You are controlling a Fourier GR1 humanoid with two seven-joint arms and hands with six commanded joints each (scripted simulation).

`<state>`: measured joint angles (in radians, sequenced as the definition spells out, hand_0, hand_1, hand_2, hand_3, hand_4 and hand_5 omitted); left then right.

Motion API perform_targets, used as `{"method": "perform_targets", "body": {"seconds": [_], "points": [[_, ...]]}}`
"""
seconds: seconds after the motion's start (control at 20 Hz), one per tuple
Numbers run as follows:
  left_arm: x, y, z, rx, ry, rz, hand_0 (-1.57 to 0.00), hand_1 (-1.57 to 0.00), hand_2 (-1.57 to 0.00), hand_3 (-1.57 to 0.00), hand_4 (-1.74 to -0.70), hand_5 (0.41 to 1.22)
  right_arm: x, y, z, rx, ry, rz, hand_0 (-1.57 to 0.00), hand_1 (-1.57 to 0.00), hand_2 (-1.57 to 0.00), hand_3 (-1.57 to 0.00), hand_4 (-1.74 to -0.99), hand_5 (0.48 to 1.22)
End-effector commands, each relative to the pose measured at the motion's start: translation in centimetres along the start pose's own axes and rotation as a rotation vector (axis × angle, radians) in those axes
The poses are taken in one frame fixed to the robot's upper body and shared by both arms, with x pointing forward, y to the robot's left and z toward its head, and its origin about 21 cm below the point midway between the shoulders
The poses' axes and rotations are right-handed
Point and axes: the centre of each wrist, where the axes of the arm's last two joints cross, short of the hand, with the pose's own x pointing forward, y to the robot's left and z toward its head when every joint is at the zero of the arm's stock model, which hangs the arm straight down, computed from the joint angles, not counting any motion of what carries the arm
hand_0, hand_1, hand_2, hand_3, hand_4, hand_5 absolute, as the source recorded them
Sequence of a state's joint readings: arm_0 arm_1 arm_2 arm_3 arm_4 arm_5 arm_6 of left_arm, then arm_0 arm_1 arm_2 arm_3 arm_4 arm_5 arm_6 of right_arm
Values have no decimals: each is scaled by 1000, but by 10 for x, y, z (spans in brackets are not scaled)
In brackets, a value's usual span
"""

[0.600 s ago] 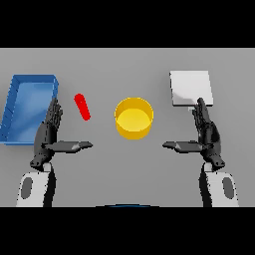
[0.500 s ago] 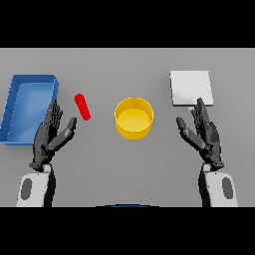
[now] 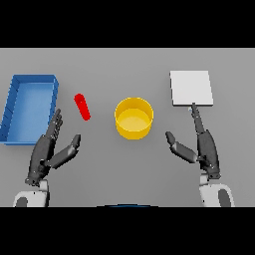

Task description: Pick up the red beaker and tilt it to pour out 1 green nut into yellow bowl. Pick up the yellow bowl and place it on the metallic measuring scale.

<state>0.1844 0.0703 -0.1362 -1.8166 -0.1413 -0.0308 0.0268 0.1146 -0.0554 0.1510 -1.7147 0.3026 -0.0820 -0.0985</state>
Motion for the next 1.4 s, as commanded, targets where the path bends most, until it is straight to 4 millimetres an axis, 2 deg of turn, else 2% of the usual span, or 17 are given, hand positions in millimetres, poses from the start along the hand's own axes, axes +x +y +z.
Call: {"method": "perform_targets", "body": {"seconds": [0.0, 0.2, 0.45, 0.65, 0.85, 1.15, 1.35], "points": [[1, -2, 0, -6, 13, 1, 1, 1, 1, 1, -1138, 655, 1, 1, 3, 14, -8, -17, 1, 1, 1, 1, -1103, 592], [-5, -5, -13, -22, 64, -5, 1, 1, 1, 1, -1136, 648, 2, -1, -2, 33, -8, -49, 1, 1, 1, 1, -1163, 624], [-24, -2, -45, -33, 107, -7, 1, 1, 1, 1, -1178, 650, 4, 1, -2, 49, 0, -91, 1, 1, 1, 1, -1215, 628], [-31, -1, -80, -53, 119, -21, 1, 1, 1, 1, -1178, 637, 2, -3, -2, 46, -8, -97, 1, 1, 1, 1, -1229, 626], [-31, -3, -103, -75, 86, -32, 1, 1, 1, 1, -1197, 646, 0, 1, -3, 49, -7, -79, 1, 1, 1, 1, -1218, 626], [-38, -16, -126, -74, 102, -90, 1, 1, 1, 1, -1196, 664, 2, -7, 0, 34, -3, -106, 1, 1, 1, 1, -1233, 634], [-38, -17, -140, -58, 105, -84, 1, 1, 1, 1, -1215, 678, 1, -3, -2, 32, 8, -103, 1, 1, 1, 1, -1241, 641]]}}
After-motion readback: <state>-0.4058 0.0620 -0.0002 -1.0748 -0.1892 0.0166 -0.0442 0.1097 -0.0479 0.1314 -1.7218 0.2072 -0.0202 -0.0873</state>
